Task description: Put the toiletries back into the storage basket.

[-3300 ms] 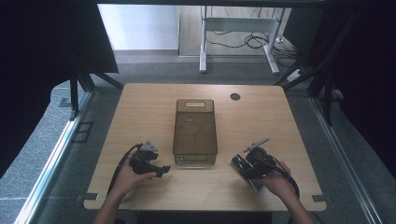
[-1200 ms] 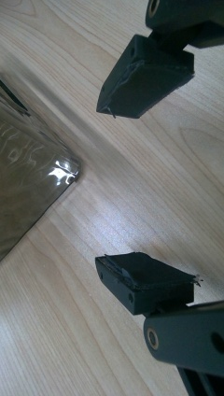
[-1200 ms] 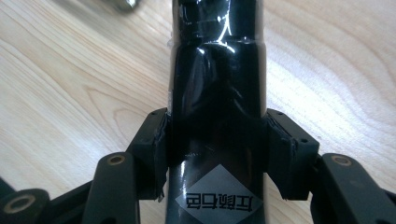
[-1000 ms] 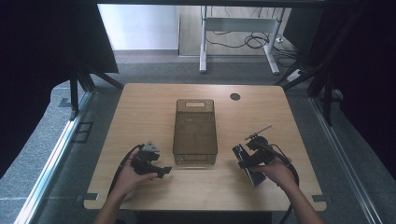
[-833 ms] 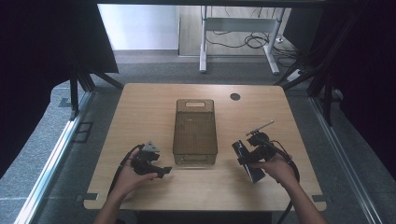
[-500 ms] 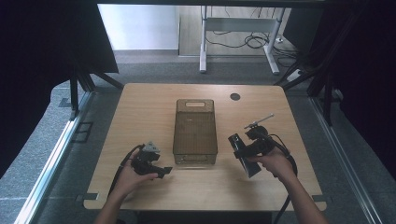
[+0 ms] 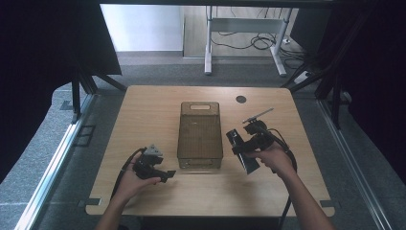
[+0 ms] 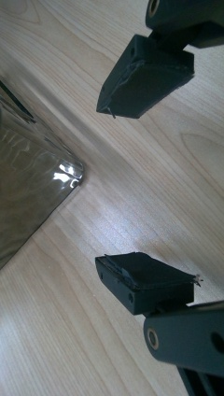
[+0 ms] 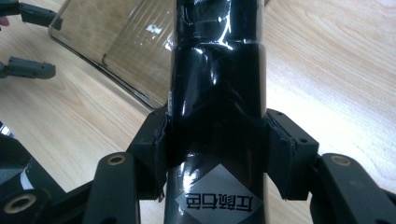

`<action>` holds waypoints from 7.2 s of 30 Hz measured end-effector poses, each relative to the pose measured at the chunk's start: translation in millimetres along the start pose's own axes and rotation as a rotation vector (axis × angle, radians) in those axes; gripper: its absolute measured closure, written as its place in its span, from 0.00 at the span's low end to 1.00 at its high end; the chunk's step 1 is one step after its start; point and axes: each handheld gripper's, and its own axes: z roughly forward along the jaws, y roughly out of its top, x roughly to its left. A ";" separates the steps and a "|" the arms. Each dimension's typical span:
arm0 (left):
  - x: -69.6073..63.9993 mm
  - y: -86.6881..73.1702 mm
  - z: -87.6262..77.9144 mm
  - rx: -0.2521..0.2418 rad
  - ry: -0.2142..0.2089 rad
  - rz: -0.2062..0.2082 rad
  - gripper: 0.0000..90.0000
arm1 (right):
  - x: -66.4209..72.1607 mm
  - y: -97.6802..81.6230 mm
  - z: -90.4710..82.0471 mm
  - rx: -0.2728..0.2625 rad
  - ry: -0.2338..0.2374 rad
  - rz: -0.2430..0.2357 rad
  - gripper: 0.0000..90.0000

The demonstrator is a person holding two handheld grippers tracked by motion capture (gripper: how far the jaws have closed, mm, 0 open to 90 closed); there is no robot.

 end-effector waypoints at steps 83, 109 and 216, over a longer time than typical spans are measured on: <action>3.4 0.1 -1.8 -0.013 -0.015 0.000 0.25 | 49.5 118.8 59.0 0.053 0.051 0.046 0.51; 3.4 0.2 -2.2 -0.017 -0.019 0.000 0.25 | 60.6 130.0 108.7 0.107 0.015 0.141 0.51; 6.2 0.0 2.8 0.009 0.001 -0.002 0.25 | 45.3 68.3 93.7 -0.049 0.115 0.176 0.44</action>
